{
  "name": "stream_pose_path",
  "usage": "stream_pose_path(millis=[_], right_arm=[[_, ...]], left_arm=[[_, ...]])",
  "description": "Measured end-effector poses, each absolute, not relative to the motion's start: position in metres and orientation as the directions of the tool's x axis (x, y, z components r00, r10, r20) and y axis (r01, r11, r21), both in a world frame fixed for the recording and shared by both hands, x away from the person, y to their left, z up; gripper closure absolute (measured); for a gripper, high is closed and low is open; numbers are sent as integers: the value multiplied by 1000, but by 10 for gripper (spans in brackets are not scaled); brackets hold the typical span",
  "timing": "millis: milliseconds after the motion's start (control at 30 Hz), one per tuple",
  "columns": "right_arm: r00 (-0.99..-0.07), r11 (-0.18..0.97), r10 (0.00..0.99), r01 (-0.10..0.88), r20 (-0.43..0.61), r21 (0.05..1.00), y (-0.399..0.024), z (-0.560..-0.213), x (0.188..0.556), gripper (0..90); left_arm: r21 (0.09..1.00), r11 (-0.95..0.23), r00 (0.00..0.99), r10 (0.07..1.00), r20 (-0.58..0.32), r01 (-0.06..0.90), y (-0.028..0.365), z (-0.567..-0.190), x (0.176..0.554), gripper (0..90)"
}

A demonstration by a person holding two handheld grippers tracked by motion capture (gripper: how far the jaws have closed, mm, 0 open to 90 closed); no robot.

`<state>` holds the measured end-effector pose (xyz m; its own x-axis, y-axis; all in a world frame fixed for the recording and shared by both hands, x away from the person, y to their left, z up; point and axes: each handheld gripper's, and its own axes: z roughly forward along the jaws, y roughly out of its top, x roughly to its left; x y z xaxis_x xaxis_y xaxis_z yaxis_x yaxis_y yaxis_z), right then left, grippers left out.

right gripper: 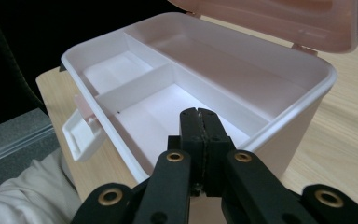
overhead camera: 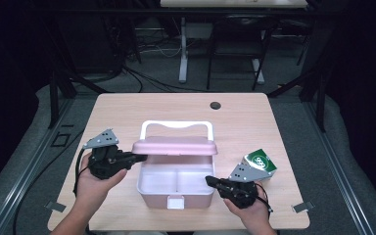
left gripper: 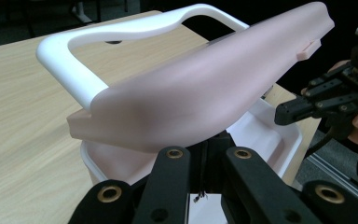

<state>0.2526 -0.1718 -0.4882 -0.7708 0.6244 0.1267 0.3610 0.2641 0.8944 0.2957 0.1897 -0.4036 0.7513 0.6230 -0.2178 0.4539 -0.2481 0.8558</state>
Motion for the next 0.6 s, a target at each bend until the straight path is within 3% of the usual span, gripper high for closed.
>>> stream_pose_path(millis=[600], right_arm=[[-790,247,598,342,135,906,-166,-497,251,892]], left_arm=[[866,-226,724,660,-201,446,186,-383,325,900]])
